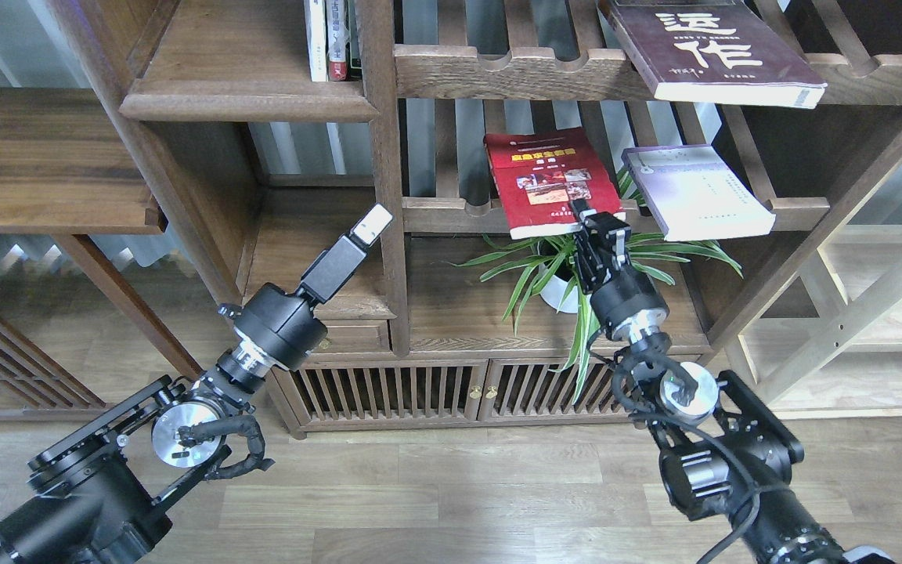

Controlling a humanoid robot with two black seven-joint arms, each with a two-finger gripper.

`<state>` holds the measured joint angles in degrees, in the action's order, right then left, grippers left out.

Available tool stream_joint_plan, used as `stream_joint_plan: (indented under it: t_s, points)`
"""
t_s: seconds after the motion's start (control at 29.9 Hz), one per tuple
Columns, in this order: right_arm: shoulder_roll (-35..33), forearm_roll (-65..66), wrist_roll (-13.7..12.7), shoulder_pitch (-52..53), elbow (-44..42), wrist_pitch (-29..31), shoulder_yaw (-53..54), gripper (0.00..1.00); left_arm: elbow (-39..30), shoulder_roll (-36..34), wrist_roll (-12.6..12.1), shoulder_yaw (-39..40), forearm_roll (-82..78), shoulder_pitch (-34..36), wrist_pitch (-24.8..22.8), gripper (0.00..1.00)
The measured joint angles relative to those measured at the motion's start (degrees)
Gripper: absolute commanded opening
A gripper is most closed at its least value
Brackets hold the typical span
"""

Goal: Organize books on shelf
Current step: 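Pull the red book off the shelf toward the left gripper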

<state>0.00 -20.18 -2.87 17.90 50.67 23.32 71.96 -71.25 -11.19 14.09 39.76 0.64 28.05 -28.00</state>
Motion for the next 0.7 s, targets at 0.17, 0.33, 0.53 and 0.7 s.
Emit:
stream_joint_plan:
  t_s: [0.17,0.33,0.53,0.7]
  points:
    - [0.0,0.6,-0.1,-2.7,0.1,4.5,-2.7,0.03,2.5,0.0,-0.2,0.0,3.4,-0.8,0.0,0.98]
    - [0.0,0.8,-0.3,-5.0,0.1,4.7,-4.5,0.03,3.0,-0.2,-0.5,0.0,6.5,-2.1,0.0,0.98]
    - [0.0,0.8,-0.3,-6.5,1.2,4.7,-5.7,0.02,4.1,-1.0,-0.6,-0.6,8.7,-2.6,0.0,0.98]
    - [0.0,0.7,0.0,-7.8,4.5,4.7,-5.7,0.01,4.5,-1.4,-0.6,-0.7,9.4,-3.4,0.0,0.98]
